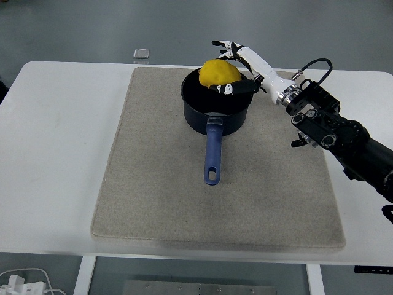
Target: Put the potato in the blue pot
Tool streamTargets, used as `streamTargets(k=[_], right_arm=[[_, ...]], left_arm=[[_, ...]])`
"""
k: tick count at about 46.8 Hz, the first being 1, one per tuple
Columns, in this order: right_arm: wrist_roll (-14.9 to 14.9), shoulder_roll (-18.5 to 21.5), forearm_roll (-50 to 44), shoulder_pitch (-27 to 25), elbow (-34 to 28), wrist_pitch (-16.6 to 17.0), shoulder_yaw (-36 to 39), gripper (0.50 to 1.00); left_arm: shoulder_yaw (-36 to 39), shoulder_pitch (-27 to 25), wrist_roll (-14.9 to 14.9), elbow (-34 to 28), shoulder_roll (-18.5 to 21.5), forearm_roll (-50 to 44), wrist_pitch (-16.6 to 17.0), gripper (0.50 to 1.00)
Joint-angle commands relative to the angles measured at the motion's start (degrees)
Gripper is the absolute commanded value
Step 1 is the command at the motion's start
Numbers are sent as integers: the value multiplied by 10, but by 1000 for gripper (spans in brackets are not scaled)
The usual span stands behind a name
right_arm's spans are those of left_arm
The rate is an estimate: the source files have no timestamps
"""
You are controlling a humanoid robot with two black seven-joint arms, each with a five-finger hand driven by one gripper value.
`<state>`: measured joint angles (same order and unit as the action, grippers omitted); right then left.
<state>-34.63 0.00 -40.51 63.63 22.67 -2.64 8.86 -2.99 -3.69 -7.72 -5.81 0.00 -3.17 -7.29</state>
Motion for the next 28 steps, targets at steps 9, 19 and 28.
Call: streamTargets(k=[9,19,28], right_arm=[[0,0,1,1,0,1,1,907],[0,0,1,1,0,1,1,907],[0,0,1,4,0,1,6,907]], left_arm=[[0,-1,0,-1,0,0,0,999],[0,-1,0,-1,0,0,0,999],[-1,-1,0,-1,0,0,0,999]])
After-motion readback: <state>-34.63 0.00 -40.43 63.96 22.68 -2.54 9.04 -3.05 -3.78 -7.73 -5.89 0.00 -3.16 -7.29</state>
